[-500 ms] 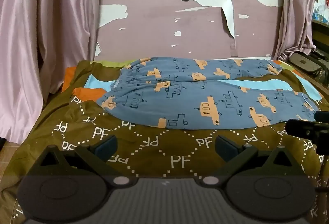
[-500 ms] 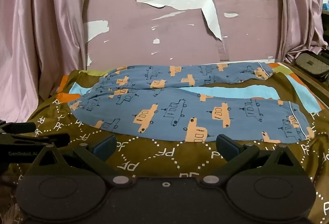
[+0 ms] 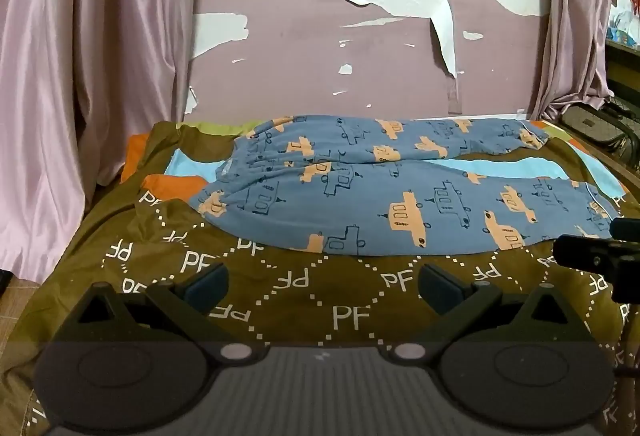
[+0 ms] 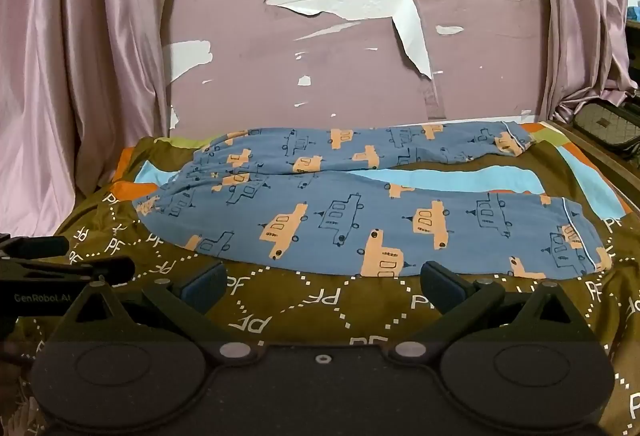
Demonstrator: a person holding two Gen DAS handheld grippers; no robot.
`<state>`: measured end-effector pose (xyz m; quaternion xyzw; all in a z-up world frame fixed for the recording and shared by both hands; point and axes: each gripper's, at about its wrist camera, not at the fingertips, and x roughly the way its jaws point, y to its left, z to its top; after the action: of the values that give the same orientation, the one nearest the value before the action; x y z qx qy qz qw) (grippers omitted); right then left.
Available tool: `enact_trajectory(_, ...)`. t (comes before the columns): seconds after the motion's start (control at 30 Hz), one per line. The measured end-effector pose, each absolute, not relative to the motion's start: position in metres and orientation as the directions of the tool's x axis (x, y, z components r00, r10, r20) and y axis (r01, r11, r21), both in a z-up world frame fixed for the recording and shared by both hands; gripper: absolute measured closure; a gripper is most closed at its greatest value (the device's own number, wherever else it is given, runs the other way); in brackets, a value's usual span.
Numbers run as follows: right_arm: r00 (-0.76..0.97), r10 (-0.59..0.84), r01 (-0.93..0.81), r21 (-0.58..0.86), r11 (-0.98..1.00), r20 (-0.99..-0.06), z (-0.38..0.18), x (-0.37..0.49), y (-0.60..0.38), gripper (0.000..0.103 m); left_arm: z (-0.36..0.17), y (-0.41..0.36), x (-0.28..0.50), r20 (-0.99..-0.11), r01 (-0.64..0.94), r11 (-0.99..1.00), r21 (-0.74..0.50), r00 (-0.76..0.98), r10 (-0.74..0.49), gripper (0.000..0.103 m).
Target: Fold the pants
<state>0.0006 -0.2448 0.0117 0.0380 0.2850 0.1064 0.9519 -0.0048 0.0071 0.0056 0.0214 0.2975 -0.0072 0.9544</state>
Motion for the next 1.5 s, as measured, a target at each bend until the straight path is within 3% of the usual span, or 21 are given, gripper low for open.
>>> enact_trajectory(1.5, 0.812, 0.224, -0.176, 0.140, 0.974, -0.539, 0.0117, 0.0011, -0.2451, 0.001, 0.0071, 0.0010, -0.0003, -0.565, 0.028, 0.999, 0.035, 0.825, -0.004, 0.000)
